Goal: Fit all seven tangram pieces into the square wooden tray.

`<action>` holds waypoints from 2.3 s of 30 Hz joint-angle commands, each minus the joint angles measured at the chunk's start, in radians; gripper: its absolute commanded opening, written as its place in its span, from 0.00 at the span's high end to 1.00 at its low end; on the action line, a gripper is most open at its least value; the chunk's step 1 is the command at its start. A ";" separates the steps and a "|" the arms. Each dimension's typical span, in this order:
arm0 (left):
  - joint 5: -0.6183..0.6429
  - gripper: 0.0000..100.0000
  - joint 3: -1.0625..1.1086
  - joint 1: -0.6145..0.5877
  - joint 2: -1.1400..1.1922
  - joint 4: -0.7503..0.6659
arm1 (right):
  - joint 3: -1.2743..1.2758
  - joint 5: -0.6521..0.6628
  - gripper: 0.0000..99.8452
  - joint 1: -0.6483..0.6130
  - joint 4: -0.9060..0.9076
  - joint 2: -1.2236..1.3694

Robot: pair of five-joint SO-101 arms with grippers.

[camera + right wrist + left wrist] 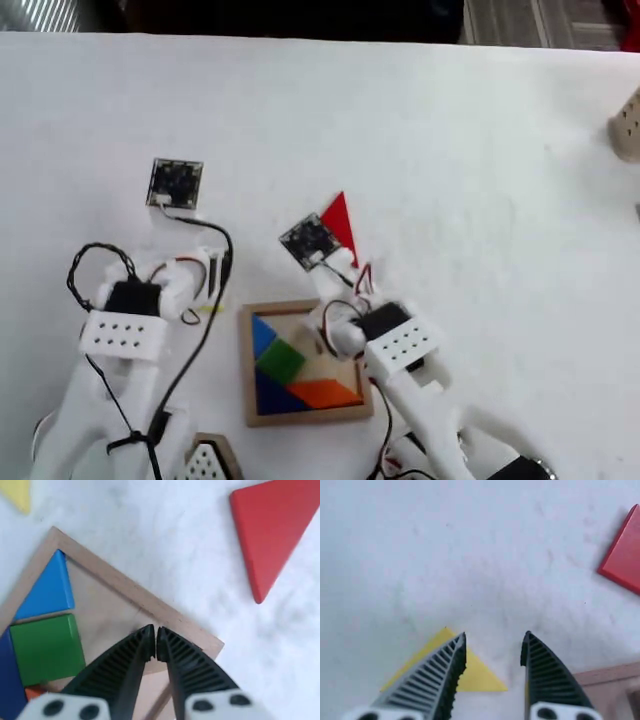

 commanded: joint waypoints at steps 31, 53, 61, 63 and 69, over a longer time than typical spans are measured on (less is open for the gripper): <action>0.005 0.81 0.014 -0.002 -0.024 -0.046 | -0.017 0.219 0.98 0.277 0.392 -0.220; 0.005 0.81 0.012 -0.002 -0.024 -0.046 | 0.026 0.259 0.98 0.070 0.331 -0.084; 0.005 0.81 0.012 -0.002 -0.024 -0.046 | 0.034 0.264 0.98 0.012 0.369 -0.173; 0.005 0.81 0.012 -0.002 -0.024 -0.046 | 0.041 0.265 0.98 -0.005 0.364 -0.173; 0.005 0.81 0.012 -0.002 -0.024 -0.046 | 0.043 0.264 0.98 -0.039 0.364 -0.173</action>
